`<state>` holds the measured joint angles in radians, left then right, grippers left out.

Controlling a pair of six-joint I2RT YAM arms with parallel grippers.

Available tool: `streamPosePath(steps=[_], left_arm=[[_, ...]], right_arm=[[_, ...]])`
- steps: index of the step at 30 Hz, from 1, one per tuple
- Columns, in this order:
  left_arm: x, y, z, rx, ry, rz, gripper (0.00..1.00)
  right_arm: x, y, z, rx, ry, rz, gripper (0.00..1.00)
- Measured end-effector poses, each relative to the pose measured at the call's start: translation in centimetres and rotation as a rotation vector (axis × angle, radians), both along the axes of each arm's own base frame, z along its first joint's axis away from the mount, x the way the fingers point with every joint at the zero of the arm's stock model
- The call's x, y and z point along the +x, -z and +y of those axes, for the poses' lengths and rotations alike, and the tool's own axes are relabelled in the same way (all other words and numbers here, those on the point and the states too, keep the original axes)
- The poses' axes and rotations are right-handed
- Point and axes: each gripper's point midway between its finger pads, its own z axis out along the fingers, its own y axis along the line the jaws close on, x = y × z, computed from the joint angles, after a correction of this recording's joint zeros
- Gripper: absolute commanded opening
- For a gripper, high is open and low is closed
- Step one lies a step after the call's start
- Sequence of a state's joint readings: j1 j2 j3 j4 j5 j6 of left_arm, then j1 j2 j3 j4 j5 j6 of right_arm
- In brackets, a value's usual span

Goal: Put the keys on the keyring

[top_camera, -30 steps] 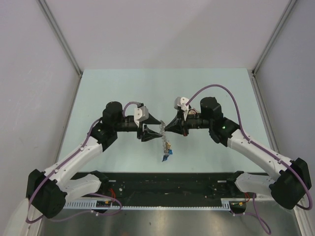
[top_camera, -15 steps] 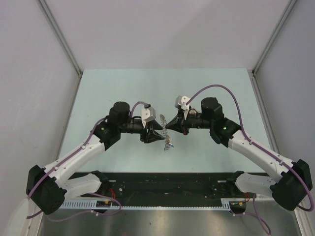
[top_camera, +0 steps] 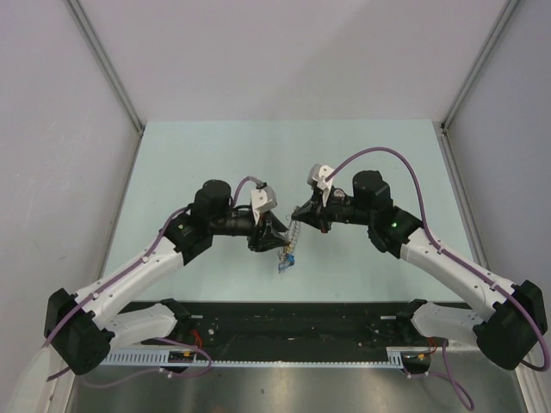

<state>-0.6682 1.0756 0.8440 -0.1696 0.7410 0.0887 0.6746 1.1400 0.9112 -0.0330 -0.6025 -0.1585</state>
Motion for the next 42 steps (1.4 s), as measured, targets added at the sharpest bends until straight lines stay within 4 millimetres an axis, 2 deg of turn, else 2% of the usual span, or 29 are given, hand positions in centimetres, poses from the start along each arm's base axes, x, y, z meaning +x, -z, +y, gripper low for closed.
streamPosePath(steps=[8, 11, 15, 19, 22, 25, 31, 42], left_arm=[[-4.5, -1.6, -2.1, -0.054, 0.171, -0.04, 0.48], [-5.0, -1.9, -2.1, -0.057, 0.182, -0.064, 0.49], [-3.8, -3.1, -1.1, -0.055, 0.091, -0.149, 0.46], [-1.9, -4.2, 0.6, -0.047, -0.011, -0.224, 0.45], [0.2, -4.1, 1.6, -0.003, -0.072, -0.242, 0.46], [1.4, -3.5, 1.7, 0.048, -0.076, -0.241, 0.45], [2.0, -2.3, 0.8, 0.105, -0.021, -0.21, 0.4], [1.6, -0.8, -0.3, 0.112, 0.051, -0.139, 0.24]], right_arm=[[0.3, 0.0, -0.1, -0.004, 0.016, -0.003, 0.0], [0.3, 0.1, -0.1, -0.005, 0.015, -0.008, 0.0], [0.2, 0.1, -0.1, -0.012, 0.002, -0.026, 0.0], [-0.3, 0.1, -0.3, -0.02, -0.022, -0.038, 0.0], [-0.8, -0.3, -0.4, -0.018, -0.046, -0.055, 0.0], [-1.3, -0.4, -0.4, -0.016, -0.07, -0.066, 0.0], [-1.8, -0.1, -0.4, -0.029, -0.095, -0.067, 0.0], [-2.1, -0.3, -0.3, -0.027, -0.111, -0.081, 0.0]])
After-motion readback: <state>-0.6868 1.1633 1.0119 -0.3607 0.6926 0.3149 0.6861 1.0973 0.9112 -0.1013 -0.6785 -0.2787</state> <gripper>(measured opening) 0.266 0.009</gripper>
